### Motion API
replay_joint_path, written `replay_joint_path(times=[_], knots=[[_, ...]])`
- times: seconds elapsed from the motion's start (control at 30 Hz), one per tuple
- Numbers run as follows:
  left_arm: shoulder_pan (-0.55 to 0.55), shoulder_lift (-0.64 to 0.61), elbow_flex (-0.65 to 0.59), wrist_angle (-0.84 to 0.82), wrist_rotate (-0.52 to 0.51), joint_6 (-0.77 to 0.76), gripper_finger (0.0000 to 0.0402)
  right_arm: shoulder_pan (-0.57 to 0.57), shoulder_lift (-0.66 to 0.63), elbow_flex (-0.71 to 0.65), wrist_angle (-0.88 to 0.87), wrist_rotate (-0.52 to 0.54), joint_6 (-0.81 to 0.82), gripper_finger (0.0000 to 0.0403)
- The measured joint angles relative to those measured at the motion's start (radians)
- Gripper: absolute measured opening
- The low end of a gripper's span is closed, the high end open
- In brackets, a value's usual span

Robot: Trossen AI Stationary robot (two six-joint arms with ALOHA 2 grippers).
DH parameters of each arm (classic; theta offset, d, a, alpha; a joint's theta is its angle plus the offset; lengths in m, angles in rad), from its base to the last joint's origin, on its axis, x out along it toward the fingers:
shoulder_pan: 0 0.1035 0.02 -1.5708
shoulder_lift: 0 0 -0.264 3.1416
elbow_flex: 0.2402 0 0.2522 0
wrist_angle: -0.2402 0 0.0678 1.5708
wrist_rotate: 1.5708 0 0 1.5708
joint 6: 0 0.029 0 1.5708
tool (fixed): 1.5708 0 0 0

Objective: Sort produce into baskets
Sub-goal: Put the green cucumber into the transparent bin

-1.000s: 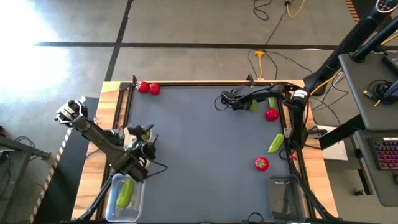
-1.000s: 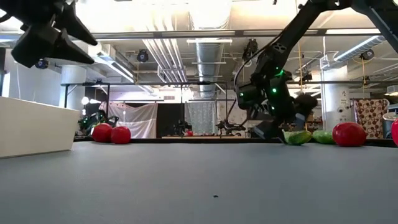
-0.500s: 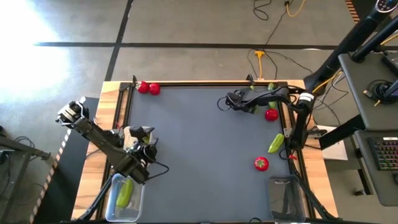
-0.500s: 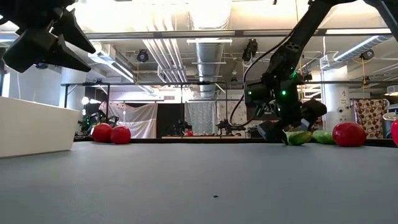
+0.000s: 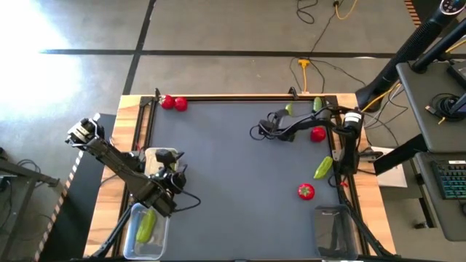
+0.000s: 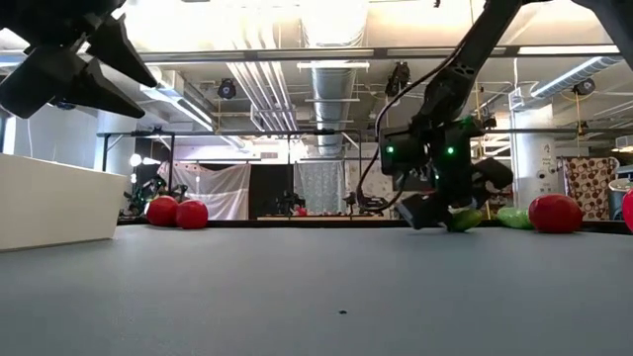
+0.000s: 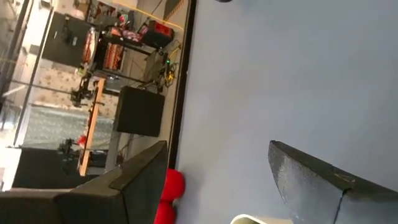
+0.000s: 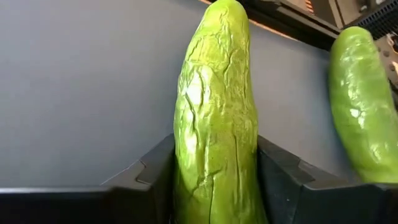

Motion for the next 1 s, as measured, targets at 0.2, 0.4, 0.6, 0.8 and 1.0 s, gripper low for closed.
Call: replay_joint_path(times=[0.2,0.4,0.6,0.8,1.0], knots=[[0.0,-0.005,-0.001,-0.075,-0.024,0.097,0.0261,0.147,-0.013,0.019,0.002,-0.037,0.059,0.0166],[0.046,-0.047,-0.003,-0.173,-0.083,0.051,0.0261,0.417,-0.012,0.138,0.016,-0.107,-0.049,0.0174],[0.16,-0.128,-0.067,0.04,-0.029,0.068,0.0261,0.616,-0.011,0.255,0.124,-0.169,-0.289,0.0175],[0.262,-0.178,-0.267,0.698,0.396,0.425,0.0261,0.686,-0.006,0.304,0.19,-0.262,-0.354,0.0175],[0.31,-0.142,-0.409,1.253,0.731,0.546,0.0261,0.734,-0.005,0.262,0.298,-0.329,-0.385,0.0175]])
